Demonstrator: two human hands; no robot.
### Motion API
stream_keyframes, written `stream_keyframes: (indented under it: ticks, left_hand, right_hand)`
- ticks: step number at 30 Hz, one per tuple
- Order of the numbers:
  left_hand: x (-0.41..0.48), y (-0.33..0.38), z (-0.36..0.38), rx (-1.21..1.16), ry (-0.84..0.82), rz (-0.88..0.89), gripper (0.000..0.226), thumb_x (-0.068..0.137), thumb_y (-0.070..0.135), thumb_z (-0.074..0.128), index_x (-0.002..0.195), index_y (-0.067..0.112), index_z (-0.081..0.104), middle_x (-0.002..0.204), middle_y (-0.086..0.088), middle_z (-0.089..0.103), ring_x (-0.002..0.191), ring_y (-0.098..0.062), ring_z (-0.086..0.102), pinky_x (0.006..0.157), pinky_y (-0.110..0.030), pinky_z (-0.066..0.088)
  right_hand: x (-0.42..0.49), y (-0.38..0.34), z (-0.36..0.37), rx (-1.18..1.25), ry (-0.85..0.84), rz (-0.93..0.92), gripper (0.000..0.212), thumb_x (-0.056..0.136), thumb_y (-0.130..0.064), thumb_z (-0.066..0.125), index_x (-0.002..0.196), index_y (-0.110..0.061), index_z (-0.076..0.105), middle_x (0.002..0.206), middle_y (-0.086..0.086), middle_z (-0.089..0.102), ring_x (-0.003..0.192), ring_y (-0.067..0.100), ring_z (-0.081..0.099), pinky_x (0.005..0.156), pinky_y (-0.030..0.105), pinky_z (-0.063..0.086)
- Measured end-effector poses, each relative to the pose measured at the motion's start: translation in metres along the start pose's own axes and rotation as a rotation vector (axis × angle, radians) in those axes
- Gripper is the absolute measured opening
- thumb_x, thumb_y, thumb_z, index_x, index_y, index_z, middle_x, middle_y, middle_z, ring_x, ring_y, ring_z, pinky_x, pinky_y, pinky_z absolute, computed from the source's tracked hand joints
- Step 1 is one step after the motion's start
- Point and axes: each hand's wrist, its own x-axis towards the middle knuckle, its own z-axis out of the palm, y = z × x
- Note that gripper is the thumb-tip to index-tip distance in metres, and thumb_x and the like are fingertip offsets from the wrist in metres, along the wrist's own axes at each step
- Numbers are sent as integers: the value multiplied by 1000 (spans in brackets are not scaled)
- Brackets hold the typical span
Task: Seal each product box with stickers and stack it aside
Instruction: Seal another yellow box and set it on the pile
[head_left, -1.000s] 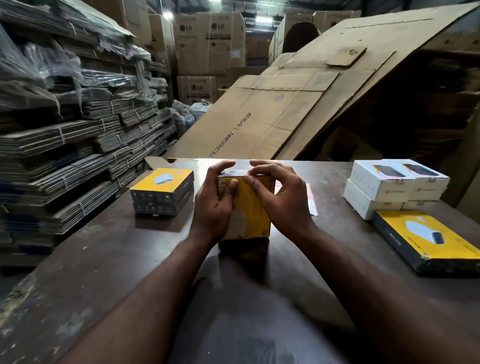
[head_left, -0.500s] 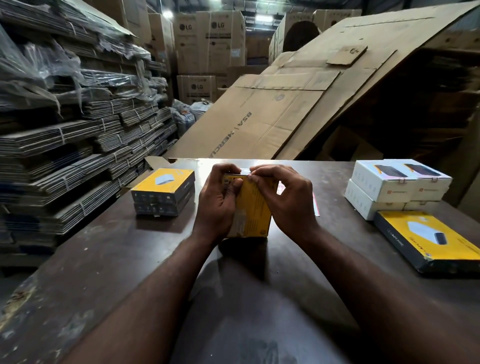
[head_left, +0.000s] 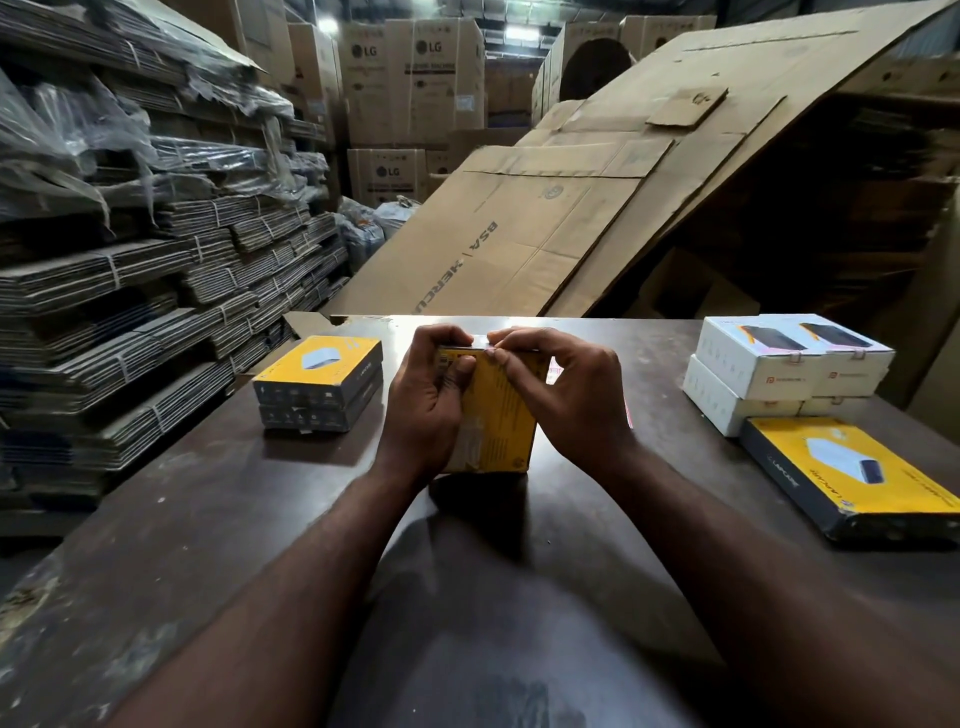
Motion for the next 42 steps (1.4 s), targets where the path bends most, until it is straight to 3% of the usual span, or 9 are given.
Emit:
stream_keyframes:
  ticks: [4,8,14,18,21,27,42]
  left_hand:
    - [0,0,0,-4,2,1,15,97,23,52,107,34,51,101,23,59,90,3,57,79,-17,44]
    - [1,0,-1,-5,-5,-9,17,97,23,51,104,38,50,100,29,58,90,3,57,78,-17,45]
    - [0,0,0,2,12,1,16,97,20,51,106,34,50,100,18,59,88,3,56,76,-18,44]
    - [1,-6,-3,3,15,-40,14,98,25,49,104,38,49,94,24,57,80,-2,54,70,-28,44]
    - [2,-8,-4,4,16,-37,14,98,25,50,107,36,50,96,23,58,82,-5,55,72,-30,46]
    - [3,1,-2,31,-13,25,15,96,18,53,109,24,54,94,16,57,80,5,54,70,-10,37]
    - [2,8,-2,77,-59,60,19,96,19,54,114,12,57,93,17,54,80,10,53,69,-5,35]
  right_hand:
    - [2,-1,-2,8,-25,29,11,90,-25,76,97,-18,79,102,-9,77,97,0,71,84,17,53]
    - [4,-3,-4,7,-47,36,9,90,-24,76,97,-19,79,102,-10,77,96,0,71,86,24,57]
    - [9,-6,-10,17,-124,50,9,91,-19,74,99,-16,78,102,-8,78,96,2,72,86,30,59]
    - [16,-13,-17,131,-127,79,10,95,-14,68,102,-9,73,102,-2,76,94,8,72,81,26,60]
    - [15,-15,-15,-8,-171,-4,9,92,-16,71,99,-11,74,106,-3,75,96,5,70,84,26,59]
    - [21,-20,-21,-295,-248,-130,10,88,-21,68,93,-14,73,102,0,74,90,16,69,81,37,58]
    - [21,-30,-24,-422,-284,-185,13,89,-24,62,92,-14,70,99,3,70,84,25,68,71,42,58]
